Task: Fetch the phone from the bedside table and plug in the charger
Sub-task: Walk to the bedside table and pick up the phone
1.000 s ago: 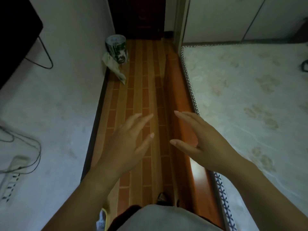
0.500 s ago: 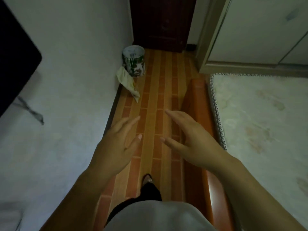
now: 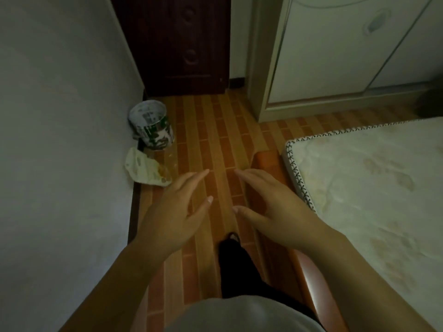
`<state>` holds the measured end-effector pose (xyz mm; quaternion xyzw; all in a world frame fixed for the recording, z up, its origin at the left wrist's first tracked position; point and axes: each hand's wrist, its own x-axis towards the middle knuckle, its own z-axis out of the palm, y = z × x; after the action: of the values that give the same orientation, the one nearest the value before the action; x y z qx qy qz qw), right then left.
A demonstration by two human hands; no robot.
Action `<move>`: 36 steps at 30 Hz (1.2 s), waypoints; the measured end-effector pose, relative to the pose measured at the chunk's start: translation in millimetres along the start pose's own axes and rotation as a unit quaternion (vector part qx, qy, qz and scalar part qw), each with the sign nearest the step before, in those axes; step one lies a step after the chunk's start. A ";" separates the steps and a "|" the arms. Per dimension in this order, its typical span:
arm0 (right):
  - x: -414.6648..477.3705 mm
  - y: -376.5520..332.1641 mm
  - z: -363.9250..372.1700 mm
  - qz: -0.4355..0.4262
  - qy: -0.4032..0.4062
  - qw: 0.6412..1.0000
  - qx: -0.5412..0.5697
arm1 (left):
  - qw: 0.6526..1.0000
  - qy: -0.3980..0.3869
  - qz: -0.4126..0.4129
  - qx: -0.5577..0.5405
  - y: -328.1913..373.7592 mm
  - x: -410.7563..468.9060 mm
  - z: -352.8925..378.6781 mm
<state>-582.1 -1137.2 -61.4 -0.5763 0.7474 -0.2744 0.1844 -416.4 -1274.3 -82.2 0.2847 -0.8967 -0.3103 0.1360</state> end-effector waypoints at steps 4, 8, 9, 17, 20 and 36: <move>113.5 38.1 -22.7 -0.001 -0.033 0.999 -0.013 | 1.000 0.017 -0.007 0.019 -29.2 109.6 -19.3; 221.4 63.4 -54.3 -0.028 -0.049 0.998 -0.031 | 0.999 0.031 -0.009 0.010 -46.4 212.5 -44.6; 246.6 67.4 -60.9 -0.036 -0.050 0.997 -0.037 | 0.999 0.037 -0.007 0.009 -51.5 235.1 -50.3; 431.3 115.3 -91.5 -0.039 -0.054 0.996 -0.058 | 0.999 0.030 -0.036 -0.001 -122.2 405.4 -81.4; 491.8 137.4 -104.2 0.002 -0.035 0.998 -0.060 | 1.000 0.018 -0.010 -0.014 -145.7 491.7 -90.9; 604.7 276.9 -210.1 0.310 0.195 0.929 -0.042 | 0.938 -0.243 0.246 -0.024 -80.6 847.7 -21.5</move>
<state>-1079.0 -1626.5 -45.1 -0.2581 0.9210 -0.2789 0.0861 -1051.8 -1841.0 -59.7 -0.0318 -0.9367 -0.3486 -0.0068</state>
